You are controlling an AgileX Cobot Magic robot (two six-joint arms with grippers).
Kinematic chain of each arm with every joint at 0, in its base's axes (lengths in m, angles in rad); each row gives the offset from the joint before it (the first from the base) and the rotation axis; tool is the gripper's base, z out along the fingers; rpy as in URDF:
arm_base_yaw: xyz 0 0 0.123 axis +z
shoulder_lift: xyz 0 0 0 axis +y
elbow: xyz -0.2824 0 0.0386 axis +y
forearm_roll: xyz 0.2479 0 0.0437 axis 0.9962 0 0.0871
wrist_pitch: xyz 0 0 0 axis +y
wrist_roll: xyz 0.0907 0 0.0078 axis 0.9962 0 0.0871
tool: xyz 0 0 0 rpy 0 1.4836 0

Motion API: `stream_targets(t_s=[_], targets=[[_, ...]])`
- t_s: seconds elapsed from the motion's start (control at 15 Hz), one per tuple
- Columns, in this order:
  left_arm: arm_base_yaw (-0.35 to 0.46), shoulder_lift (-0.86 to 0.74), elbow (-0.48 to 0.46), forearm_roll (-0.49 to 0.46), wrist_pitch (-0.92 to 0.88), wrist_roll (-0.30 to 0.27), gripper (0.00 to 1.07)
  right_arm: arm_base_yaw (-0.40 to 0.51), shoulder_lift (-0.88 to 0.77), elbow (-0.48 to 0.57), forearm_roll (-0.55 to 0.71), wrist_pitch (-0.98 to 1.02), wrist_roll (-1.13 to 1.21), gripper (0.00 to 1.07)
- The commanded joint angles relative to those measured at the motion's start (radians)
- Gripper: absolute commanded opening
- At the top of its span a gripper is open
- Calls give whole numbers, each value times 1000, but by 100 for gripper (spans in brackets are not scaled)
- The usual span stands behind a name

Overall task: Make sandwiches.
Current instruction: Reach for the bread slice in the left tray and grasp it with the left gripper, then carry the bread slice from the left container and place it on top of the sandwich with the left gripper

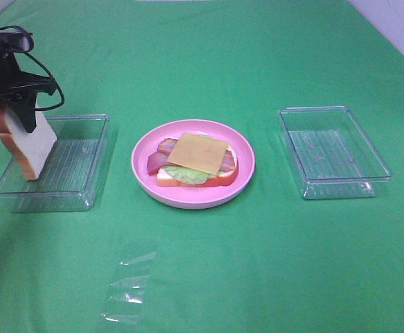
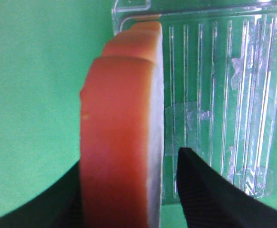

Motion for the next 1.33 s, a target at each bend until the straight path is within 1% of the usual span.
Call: stream_targets(t_s=[0.07,0.27,0.33,0.4,0.53,0.6,1.0,1.27,1.33], targets=[[0,0,4,-1,85,2,44,-6,-20,1,-3,-6,-7,98],[0,-3,4,-2,84,2,44,-6,-20,1,-3,-6,-7,98],[0,-3,4,-2,85,2,42,-6,-20,1,-3,-6,-7,98],[0,-3,4,-2,86,1,32,-6,-20,1,-3,-6,-7,98],[0,-3,4,-2,101,-16,7,-6,-20,1,-3,-6,-7,98],[0,-3,4,-2,103,-16,0,-6,-20,1,-3,-6,-7,98],[0,-14,4,-24,106,-25,0,-6,-20,1,-3,-6,-7,98],[0,-118,4,-45,105,-33,0,-6,-20,1,-3,-6,-7,98],[0,-148,4,-58,104,-43,0,-6,-20,1,-3,-6,-7,98]])
